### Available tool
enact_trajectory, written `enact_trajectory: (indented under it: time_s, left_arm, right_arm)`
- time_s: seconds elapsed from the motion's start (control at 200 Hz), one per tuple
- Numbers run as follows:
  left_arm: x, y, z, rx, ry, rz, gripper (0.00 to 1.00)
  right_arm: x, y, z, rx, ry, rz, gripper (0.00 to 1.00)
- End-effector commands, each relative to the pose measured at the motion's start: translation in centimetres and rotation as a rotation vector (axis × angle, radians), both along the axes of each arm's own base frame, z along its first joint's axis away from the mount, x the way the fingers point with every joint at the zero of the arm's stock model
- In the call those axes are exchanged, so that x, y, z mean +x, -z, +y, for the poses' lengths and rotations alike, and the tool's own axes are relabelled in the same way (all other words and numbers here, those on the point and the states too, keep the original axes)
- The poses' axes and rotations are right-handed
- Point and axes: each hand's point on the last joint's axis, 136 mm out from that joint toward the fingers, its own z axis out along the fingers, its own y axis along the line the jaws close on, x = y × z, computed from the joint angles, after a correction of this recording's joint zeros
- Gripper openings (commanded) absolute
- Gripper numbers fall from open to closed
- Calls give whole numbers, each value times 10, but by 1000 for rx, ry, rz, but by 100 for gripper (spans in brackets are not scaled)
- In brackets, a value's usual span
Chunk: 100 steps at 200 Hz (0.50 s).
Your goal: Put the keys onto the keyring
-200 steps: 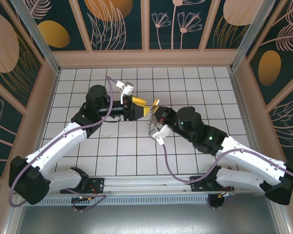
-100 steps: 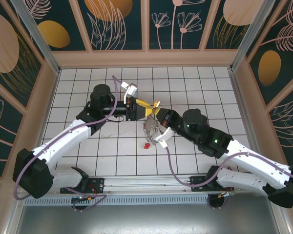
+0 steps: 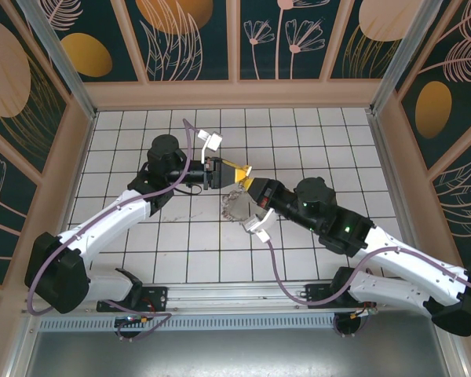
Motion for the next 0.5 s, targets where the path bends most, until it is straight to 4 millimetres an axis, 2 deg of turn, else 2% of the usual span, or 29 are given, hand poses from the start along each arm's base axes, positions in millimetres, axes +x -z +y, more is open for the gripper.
enact_trajectory:
  time_s: [0.0,0.165,0.315,0.495]
  left_arm:
    - [1,-1,-1,-12,11,17,33]
    - [1,-10,-3,-49,26,36,33]
    - [-6,-20,-3,-95,75,63,38]
    - [-14,-27,-2,-114,102,62,36]
  right_arm:
    - [-10,-26,5,49,-59,-113,0]
    - [-10,-24,5,49,-59,-107,0]
    - [-11,-24,6,49,-60,-108,0]
    - [-12,-26,8,53,-60,-106,0]
